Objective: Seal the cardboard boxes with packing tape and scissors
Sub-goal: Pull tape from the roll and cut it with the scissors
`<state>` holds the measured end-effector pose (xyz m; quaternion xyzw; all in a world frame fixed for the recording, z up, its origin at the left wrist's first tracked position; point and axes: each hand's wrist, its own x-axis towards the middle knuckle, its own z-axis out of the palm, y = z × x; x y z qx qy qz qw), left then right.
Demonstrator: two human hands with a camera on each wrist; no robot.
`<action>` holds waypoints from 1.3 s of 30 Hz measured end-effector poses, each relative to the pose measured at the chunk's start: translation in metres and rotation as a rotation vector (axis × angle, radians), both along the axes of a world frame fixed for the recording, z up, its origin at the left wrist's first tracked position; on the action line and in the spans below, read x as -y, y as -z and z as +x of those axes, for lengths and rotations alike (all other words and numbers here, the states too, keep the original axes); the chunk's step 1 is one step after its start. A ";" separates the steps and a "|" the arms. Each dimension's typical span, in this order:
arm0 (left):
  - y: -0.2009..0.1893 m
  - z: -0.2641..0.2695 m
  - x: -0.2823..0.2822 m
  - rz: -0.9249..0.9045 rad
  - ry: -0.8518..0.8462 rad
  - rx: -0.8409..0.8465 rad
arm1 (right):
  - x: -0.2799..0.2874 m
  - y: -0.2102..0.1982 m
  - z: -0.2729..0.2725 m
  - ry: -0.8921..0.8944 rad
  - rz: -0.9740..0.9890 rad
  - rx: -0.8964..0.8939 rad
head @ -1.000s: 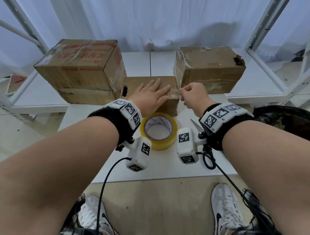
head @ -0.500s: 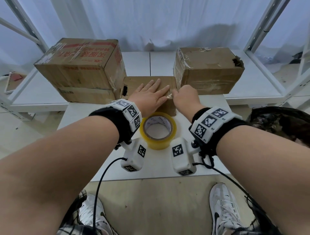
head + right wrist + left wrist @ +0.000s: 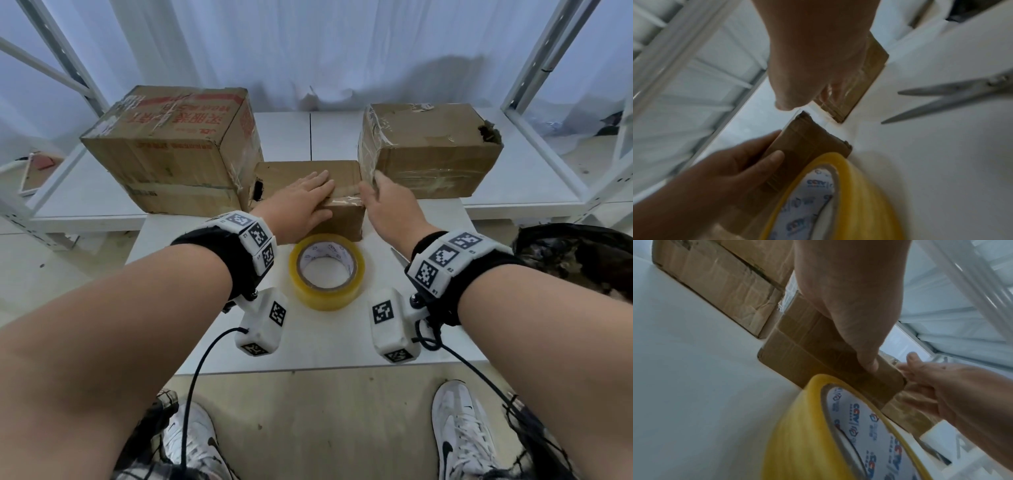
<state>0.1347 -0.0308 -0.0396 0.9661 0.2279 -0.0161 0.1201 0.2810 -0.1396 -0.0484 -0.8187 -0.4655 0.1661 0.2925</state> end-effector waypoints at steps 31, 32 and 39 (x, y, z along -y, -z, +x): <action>-0.005 -0.019 -0.006 0.123 -0.086 0.093 | 0.018 -0.002 0.010 -0.263 -0.066 0.757; -0.007 -0.017 -0.005 0.144 -0.088 0.067 | 0.017 -0.007 0.008 -0.251 -0.107 0.810; -0.024 -0.016 0.023 0.120 -0.149 -0.025 | 0.025 -0.024 -0.029 -0.098 -0.165 0.241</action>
